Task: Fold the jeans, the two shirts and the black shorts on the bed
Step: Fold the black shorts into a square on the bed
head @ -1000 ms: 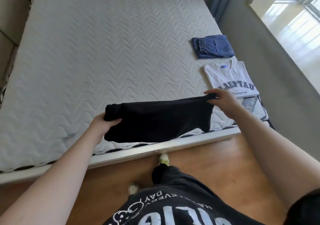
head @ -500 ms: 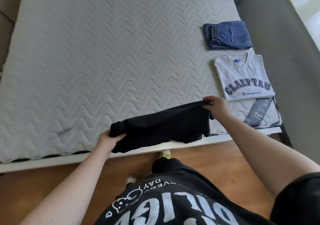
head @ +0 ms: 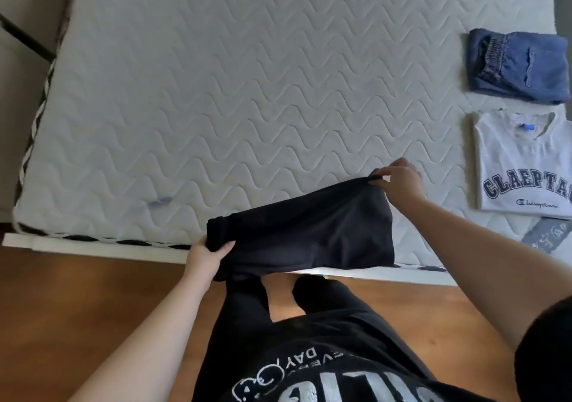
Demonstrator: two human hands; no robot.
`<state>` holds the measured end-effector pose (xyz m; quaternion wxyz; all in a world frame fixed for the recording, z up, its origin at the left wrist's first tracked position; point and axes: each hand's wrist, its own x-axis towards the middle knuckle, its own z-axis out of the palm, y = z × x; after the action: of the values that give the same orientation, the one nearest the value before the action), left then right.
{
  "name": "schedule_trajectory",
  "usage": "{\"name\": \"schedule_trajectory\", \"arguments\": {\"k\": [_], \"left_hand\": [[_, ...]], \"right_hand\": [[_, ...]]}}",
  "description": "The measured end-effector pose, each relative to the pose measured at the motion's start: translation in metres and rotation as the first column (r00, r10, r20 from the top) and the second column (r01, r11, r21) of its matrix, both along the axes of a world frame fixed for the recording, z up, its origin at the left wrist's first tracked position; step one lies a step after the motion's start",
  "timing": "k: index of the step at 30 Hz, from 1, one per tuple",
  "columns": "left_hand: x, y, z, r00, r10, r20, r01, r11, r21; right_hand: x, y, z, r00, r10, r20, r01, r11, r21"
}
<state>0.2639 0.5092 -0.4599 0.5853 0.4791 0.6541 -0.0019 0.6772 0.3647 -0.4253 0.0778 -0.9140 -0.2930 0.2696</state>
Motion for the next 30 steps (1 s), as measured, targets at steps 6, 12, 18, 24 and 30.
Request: {"name": "schedule_trajectory", "arguments": {"k": [6,12,18,24,30], "left_hand": [[-0.036,0.083,-0.048,0.995,-0.081,-0.050,0.080,0.996,-0.028],[-0.060,0.170,-0.082,0.983,-0.101,-0.150,0.115,0.989,0.089],[-0.089,0.227,-0.105,0.970,-0.020,-0.242,0.066,0.980,0.186],[-0.093,0.241,-0.123,0.886,0.028,-0.464,0.199,0.879,0.434],[-0.031,0.206,-0.134,0.670,-0.469,-0.575,0.742,0.415,0.526]], "right_hand": [[-0.043,0.113,-0.038,0.999,-0.014,-0.044,0.013,0.999,-0.044],[-0.080,0.226,-0.095,0.949,-0.246,-0.197,0.257,0.966,0.034],[-0.117,0.304,-0.117,0.960,-0.172,-0.223,0.189,0.980,0.058],[-0.157,0.320,-0.142,0.958,0.012,-0.286,-0.016,1.000,-0.010],[-0.224,0.279,-0.165,0.852,0.507,-0.132,-0.522,0.840,-0.147]]}}
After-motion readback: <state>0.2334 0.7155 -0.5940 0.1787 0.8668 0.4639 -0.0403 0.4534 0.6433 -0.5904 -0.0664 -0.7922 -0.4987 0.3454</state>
